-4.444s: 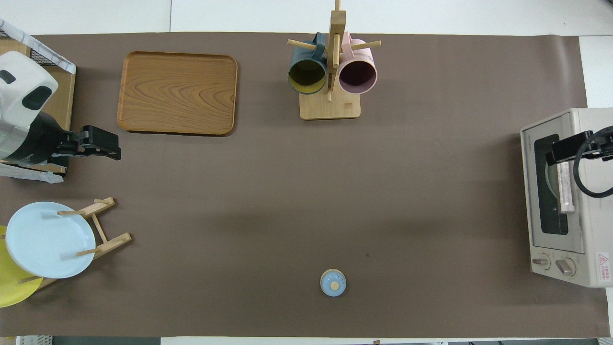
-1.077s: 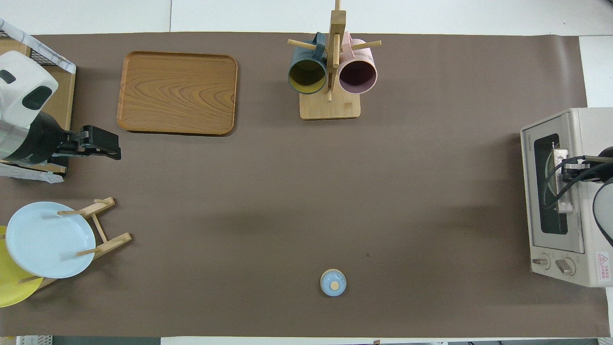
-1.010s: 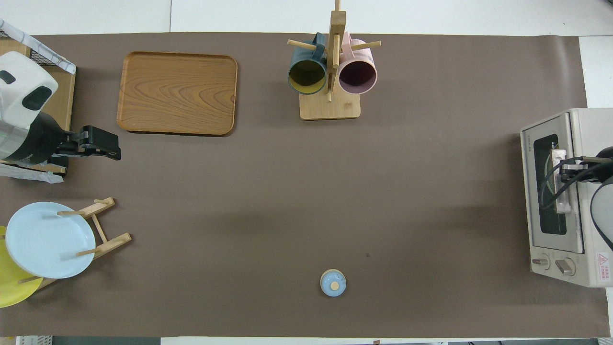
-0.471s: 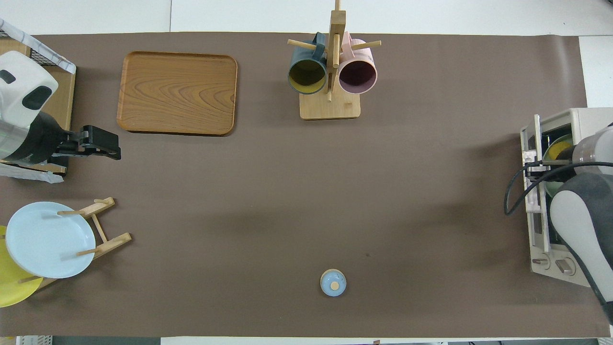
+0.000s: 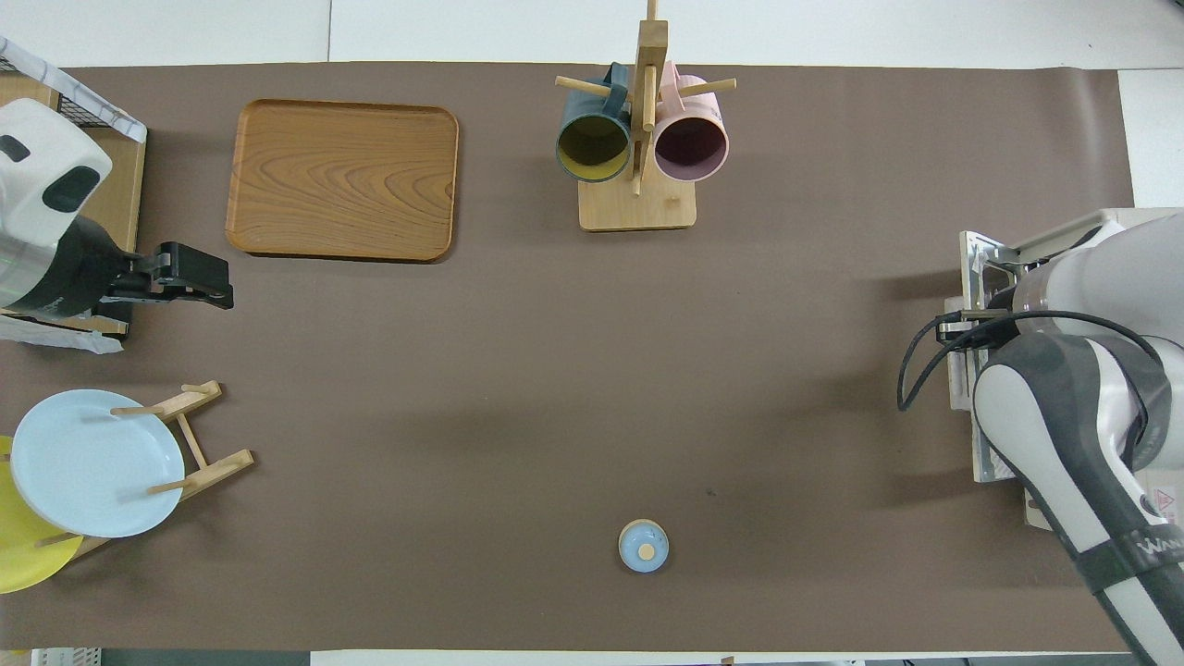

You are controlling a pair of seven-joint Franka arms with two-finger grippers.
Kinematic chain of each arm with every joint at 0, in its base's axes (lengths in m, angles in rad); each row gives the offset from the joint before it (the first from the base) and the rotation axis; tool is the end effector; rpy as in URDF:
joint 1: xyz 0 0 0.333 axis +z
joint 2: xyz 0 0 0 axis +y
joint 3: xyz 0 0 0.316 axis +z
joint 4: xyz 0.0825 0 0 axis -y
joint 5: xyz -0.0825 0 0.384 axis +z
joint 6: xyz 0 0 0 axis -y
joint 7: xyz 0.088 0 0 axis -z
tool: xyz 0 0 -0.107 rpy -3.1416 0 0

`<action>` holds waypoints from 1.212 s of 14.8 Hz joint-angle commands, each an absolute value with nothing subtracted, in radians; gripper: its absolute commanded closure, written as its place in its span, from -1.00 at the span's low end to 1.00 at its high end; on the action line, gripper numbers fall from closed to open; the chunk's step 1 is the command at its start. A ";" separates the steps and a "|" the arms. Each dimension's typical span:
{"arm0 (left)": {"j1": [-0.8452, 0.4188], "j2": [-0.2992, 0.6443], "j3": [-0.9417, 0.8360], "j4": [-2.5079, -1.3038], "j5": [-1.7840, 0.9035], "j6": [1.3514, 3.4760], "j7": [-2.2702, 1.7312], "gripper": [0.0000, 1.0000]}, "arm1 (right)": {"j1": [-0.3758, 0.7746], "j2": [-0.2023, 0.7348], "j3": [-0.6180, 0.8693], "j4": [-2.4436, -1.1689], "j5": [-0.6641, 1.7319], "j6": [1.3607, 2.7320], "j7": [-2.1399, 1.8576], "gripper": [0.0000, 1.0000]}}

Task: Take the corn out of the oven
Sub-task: 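Reach the right gripper into the toaster oven and grasp the green plate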

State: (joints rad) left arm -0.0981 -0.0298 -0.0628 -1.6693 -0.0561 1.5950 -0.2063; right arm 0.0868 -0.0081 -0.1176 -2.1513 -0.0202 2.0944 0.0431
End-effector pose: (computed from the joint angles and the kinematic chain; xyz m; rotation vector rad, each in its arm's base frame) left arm 0.5369 -0.0936 0.5966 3.0944 0.0744 -0.0831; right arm 0.5298 -0.0174 0.3998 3.1225 -0.0989 -0.0762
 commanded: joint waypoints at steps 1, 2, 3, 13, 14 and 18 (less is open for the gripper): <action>-0.089 -0.046 -0.067 -1.686 -0.048 1.600 -0.204 -1.00 | 0.104 0.046 -0.133 -2.175 -0.032 2.213 0.075 1.00; -0.089 -0.046 -0.067 -1.686 -0.048 1.601 -0.204 -1.00 | 0.107 0.041 -0.133 -2.195 -0.031 2.227 0.101 1.00; -0.089 -0.046 -0.067 -1.686 -0.048 1.601 -0.204 -1.00 | 0.121 0.038 -0.133 -2.210 -0.031 2.247 0.107 1.00; -0.089 -0.046 -0.067 -1.686 -0.048 1.601 -0.204 -1.00 | 0.124 0.072 -0.133 -2.322 -0.031 2.373 0.141 1.00; -0.089 -0.046 -0.067 -1.686 -0.048 1.600 -0.204 -1.00 | 0.126 0.083 -0.133 -2.324 -0.029 2.385 0.152 1.00; -0.089 -0.046 -0.067 -1.686 -0.048 1.601 -0.204 -1.00 | 0.175 0.089 -0.132 -2.322 0.007 2.387 0.189 1.00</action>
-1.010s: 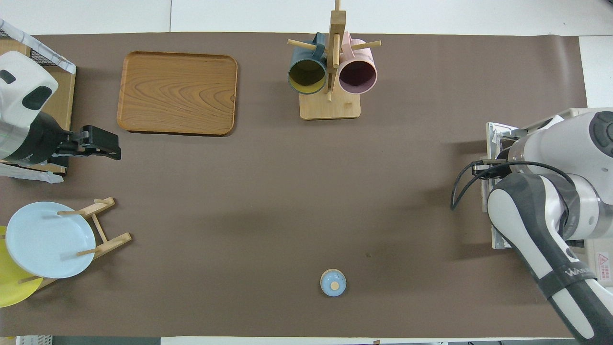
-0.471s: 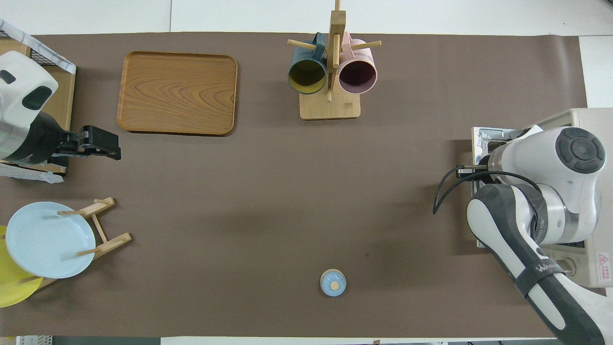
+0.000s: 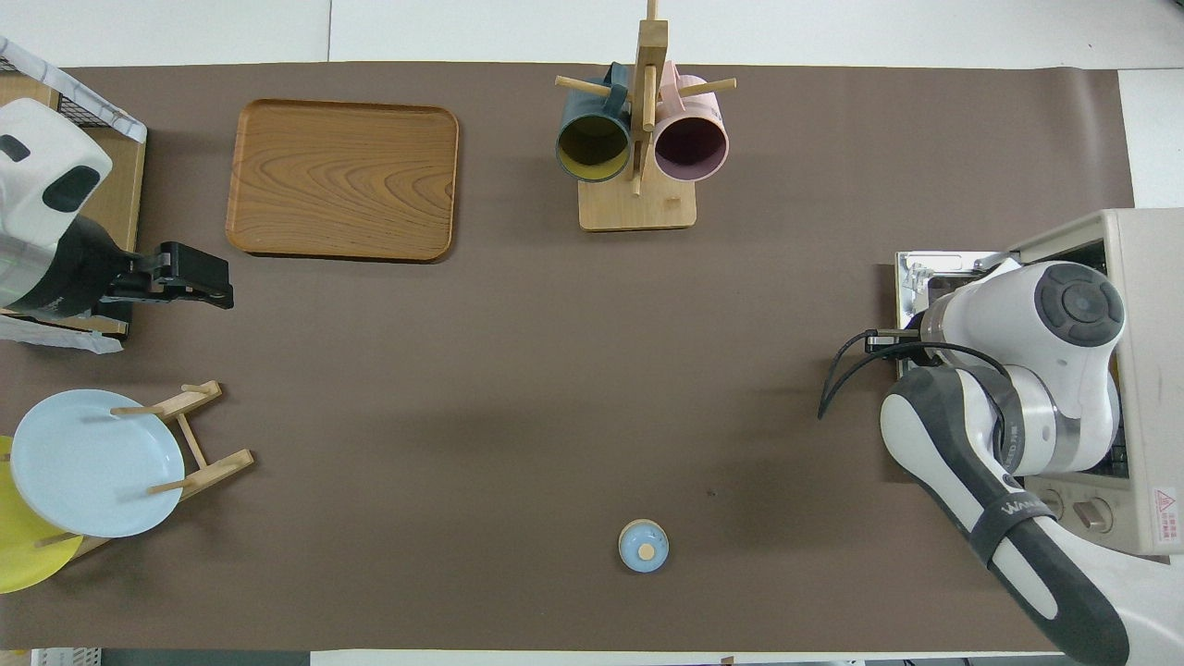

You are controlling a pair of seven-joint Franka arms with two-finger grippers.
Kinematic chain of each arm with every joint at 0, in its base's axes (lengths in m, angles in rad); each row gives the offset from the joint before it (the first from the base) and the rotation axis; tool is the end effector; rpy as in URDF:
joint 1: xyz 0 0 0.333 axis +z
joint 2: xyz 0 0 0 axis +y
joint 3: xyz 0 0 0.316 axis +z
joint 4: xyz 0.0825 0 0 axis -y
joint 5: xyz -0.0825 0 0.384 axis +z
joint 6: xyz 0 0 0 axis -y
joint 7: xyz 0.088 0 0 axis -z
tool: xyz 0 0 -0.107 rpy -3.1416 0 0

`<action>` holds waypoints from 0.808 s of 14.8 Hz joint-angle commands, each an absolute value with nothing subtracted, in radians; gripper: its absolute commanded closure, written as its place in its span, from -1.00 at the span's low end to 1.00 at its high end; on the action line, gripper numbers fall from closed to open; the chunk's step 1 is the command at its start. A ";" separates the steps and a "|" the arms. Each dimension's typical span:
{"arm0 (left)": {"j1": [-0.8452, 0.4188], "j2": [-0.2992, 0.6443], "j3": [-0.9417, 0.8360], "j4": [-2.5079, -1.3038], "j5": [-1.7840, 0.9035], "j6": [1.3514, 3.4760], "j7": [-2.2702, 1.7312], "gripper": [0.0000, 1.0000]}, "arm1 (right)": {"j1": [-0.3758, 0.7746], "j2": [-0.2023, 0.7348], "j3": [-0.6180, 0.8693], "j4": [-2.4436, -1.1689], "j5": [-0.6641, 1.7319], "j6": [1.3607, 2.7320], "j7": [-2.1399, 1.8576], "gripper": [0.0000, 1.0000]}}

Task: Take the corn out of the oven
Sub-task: 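Reach the right gripper into the toaster oven and grasp the green plate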

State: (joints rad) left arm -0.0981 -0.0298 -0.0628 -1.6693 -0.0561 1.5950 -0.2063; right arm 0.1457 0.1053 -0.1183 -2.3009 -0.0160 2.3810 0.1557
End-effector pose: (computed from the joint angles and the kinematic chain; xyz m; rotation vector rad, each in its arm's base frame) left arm 0.5369 -0.0936 0.5966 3.0944 0.0744 -0.0831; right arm 0.5192 0.0140 0.3004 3.1107 -0.1807 -0.0347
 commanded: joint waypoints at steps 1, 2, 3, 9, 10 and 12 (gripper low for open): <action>-0.089 -0.046 -0.067 -1.686 -0.048 1.600 -0.204 -1.00 | 0.202 0.089 -0.133 -2.322 0.026 2.387 0.210 1.00; -0.089 -0.046 -0.067 -1.686 -0.048 1.600 -0.204 -1.00 | 0.215 0.089 -0.132 -2.312 0.037 2.385 0.216 1.00; -0.089 -0.046 -0.067 -1.686 -0.048 1.601 -0.204 -1.00 | 0.248 0.092 -0.132 -2.283 0.041 2.375 0.218 1.00; -0.089 -0.046 -0.067 -1.686 -0.048 1.608 -0.206 -1.00 | 0.244 0.049 -0.143 -2.097 -0.058 2.070 0.210 -1.00; -0.090 -0.046 -0.067 -1.686 -0.048 1.609 -0.206 -1.00 | 0.230 0.032 -0.143 -2.085 -0.110 2.016 0.210 -0.93; -0.091 -0.046 -0.067 -1.686 -0.048 1.609 -0.206 -1.00 | 0.209 0.017 -0.143 -2.085 -0.211 1.961 0.221 -0.64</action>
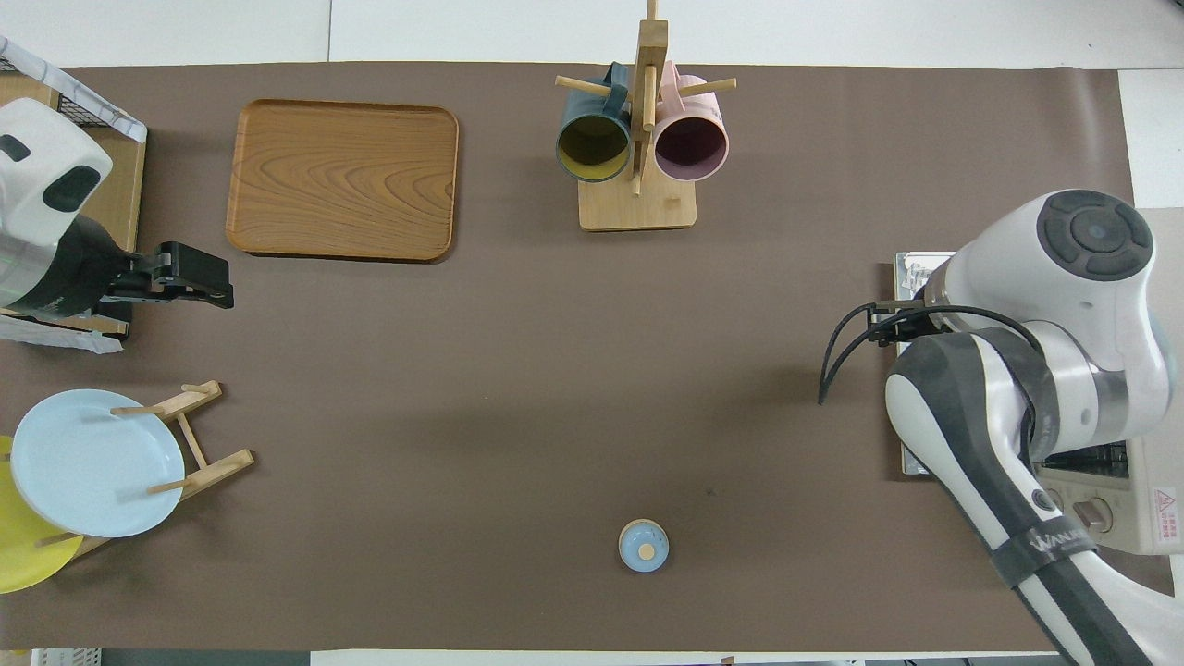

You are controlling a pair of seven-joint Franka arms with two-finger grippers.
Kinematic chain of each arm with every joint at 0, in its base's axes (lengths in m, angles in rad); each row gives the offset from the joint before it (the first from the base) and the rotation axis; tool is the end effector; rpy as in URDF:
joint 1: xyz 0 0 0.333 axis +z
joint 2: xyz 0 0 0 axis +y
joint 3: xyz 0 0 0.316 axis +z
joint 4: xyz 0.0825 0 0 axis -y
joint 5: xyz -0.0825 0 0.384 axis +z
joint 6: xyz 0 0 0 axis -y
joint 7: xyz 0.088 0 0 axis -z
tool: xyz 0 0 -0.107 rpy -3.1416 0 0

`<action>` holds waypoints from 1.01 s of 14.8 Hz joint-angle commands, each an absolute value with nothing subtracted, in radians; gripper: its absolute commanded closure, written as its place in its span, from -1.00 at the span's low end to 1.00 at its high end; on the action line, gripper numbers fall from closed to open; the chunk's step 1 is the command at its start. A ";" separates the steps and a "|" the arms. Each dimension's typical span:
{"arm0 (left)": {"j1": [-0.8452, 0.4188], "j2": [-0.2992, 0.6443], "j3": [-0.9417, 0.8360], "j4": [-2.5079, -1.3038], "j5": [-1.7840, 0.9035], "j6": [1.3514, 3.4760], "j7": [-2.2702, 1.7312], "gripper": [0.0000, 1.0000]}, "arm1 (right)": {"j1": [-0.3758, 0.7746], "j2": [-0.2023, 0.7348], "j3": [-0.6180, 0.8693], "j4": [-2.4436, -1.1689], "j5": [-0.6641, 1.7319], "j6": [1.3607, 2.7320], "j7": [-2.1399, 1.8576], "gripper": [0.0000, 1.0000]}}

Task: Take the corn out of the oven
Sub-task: 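Reach the right gripper into the toaster oven and grasp the green plate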

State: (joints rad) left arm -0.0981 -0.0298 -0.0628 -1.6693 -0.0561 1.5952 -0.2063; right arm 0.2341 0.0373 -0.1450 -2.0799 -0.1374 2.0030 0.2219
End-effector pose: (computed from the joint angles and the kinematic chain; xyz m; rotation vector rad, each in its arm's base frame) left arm 0.5370 -0.0936 0.5966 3.0944 0.0744 -0.0828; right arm 0.5392 0.0403 0.4011 2.9938 -0.1022 -0.1393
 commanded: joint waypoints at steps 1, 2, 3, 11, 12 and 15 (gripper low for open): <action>-0.091 -0.046 -0.067 -1.686 -0.048 1.609 -0.206 -1.00 | 0.183 0.014 -0.143 -2.091 -0.222 1.962 0.219 -0.57; -0.091 -0.045 -0.067 -1.686 -0.048 1.612 -0.206 -1.00 | 0.148 0.011 -0.141 -2.100 -0.227 1.970 0.210 -0.55; -0.089 -0.044 -0.067 -1.686 -0.048 1.614 -0.206 -1.00 | 0.124 0.009 -0.141 -2.109 -0.229 1.976 0.201 -0.53; -0.097 -0.041 -0.067 -1.684 -0.048 1.617 -0.207 -1.00 | 0.057 -0.028 -0.140 -2.244 -0.249 2.163 0.061 -0.23; -0.092 -0.041 -0.067 -1.683 -0.048 1.617 -0.207 -1.00 | 0.057 -0.028 -0.140 -2.250 -0.249 2.175 0.060 -0.13; -0.092 -0.040 -0.067 -1.678 -0.048 1.617 -0.207 -1.00 | 0.074 -0.029 -0.140 -2.249 -0.250 2.160 0.060 0.99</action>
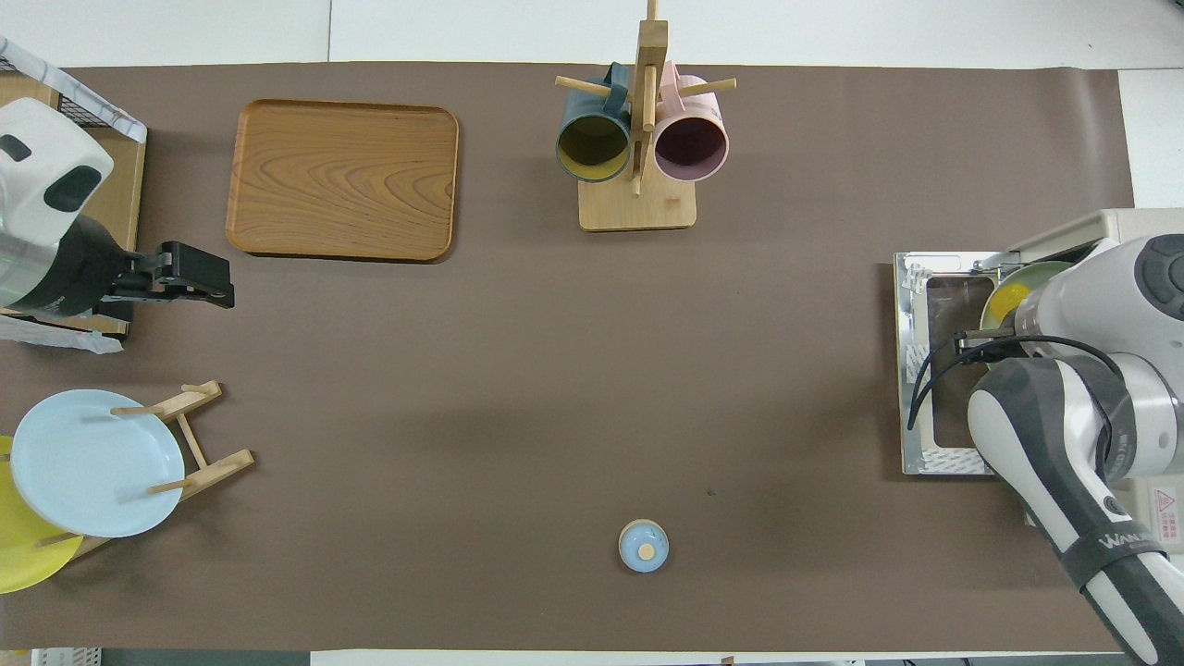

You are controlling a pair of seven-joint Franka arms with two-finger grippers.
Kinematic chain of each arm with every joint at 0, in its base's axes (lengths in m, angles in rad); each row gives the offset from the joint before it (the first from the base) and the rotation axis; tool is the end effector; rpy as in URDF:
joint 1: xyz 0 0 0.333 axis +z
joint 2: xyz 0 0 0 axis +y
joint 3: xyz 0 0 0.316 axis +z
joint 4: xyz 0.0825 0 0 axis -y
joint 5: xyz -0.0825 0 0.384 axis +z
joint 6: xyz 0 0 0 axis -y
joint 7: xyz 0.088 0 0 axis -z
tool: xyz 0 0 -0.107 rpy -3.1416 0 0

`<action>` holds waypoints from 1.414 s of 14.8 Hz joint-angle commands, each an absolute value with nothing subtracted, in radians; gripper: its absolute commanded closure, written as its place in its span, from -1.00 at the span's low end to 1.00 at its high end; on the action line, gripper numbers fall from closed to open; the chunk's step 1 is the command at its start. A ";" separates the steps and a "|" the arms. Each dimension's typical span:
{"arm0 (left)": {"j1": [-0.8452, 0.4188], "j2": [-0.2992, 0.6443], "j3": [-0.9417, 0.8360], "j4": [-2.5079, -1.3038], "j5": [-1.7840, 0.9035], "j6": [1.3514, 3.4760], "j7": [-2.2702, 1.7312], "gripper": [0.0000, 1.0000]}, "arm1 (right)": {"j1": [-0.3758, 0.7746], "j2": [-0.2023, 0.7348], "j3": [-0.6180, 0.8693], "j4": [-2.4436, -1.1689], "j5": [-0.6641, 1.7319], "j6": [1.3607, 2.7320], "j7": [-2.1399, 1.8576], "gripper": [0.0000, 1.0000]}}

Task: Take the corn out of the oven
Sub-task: 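Pull the plate with corn out of the oven with the right gripper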

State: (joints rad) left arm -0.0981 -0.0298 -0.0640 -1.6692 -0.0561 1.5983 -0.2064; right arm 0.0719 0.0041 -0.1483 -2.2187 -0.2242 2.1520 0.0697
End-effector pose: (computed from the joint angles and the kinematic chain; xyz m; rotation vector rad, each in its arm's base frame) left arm 0.5372 -0.0943 0.5969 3.0941 0.0728 -0.0780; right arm 0.5177 -0.0488 0.3691 2.9565 -0.0237 -0.1054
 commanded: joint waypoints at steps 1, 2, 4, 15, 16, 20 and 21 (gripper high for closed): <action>-0.092 -0.040 -0.067 -1.678 -0.048 1.617 -0.207 -1.00 | 0.081 -0.029 -0.140 -2.249 -0.252 2.155 0.058 1.00; -0.091 -0.040 -0.067 -1.680 -0.048 1.614 -0.207 -1.00 | 0.087 -0.029 -0.140 -2.249 -0.253 2.152 0.060 1.00; -0.091 -0.040 -0.067 -1.680 -0.048 1.617 -0.206 -1.00 | 0.103 -0.031 -0.138 -2.249 -0.282 2.151 0.058 1.00; -0.095 -0.044 -0.067 -1.687 -0.051 1.617 -0.199 -1.00 | 0.434 0.099 -0.132 -1.805 -0.194 1.712 0.290 1.00; -0.098 -0.043 -0.067 -1.686 -0.051 1.618 -0.199 -1.00 | 0.463 0.135 -0.130 -1.733 -0.172 1.666 0.331 1.00; -0.094 -0.043 -0.067 -1.686 -0.051 1.623 -0.201 -1.00 | 0.635 0.242 -0.130 -1.600 -0.167 1.637 0.546 1.00; -0.091 -0.043 -0.067 -1.686 -0.051 1.623 -0.199 -1.00 | 0.659 0.292 -0.130 -1.553 -0.161 1.620 0.592 1.00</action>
State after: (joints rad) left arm -0.0984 -0.0298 -0.0667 -1.6691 -0.0561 1.6068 -0.2064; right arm 0.6190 0.1857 -0.1262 -1.6700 -0.1758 1.6673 0.5144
